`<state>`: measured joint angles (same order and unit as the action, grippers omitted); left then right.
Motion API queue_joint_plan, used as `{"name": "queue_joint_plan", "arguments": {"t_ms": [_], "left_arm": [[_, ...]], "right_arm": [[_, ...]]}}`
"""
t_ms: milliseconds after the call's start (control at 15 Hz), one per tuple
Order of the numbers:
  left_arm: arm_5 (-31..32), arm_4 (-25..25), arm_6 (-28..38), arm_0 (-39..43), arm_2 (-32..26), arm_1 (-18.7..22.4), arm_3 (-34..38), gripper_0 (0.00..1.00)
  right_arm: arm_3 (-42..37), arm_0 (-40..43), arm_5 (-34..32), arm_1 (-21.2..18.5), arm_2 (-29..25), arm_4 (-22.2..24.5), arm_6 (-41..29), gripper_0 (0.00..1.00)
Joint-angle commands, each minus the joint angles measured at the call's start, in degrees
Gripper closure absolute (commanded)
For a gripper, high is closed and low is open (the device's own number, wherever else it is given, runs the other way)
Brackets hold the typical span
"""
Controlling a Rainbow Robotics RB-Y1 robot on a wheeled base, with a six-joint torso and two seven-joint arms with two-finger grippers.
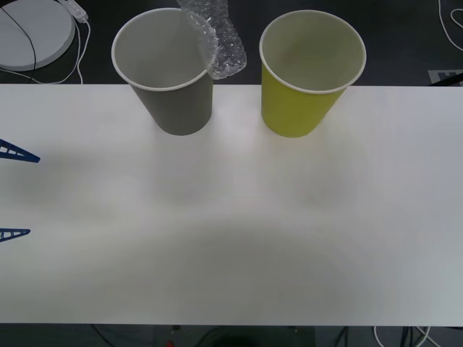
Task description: Put the can into the green bin and the plastic bottle into the gray bin
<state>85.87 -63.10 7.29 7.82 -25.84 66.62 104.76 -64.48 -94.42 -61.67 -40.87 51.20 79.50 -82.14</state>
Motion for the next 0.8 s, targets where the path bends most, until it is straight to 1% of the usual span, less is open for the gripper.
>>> {"name": "queue_joint_plan", "arguments": {"t_ms": [67,200,400,600,800], "left_arm": [[0.0,0.0,0.0,0.0,0.0,0.0,0.0,0.0],[0.0,0.0,0.0,0.0,0.0,0.0,0.0,0.0],[0.0,0.0,0.0,0.0,0.0,0.0,0.0,0.0],[0.0,0.0,0.0,0.0,0.0,0.0,0.0,0.0],[0.0,0.0,0.0,0.0,0.0,0.0,0.0,0.0]], "right_arm": [[2.69,-1.82,-0.38,2.73,1.54,2.41,-1.35,1.0],[4.97,-4.9,-0.29,4.31,4.96,2.5,-3.46,1.0],[9.98,-7.71,-0.29,8.26,5.67,3.47,-5.66,1.0],[14.99,-10.61,-0.38,11.52,7.78,3.73,-5.66,1.0],[20.35,-12.46,-0.29,15.21,8.04,3.91,-5.75,1.0]]}}
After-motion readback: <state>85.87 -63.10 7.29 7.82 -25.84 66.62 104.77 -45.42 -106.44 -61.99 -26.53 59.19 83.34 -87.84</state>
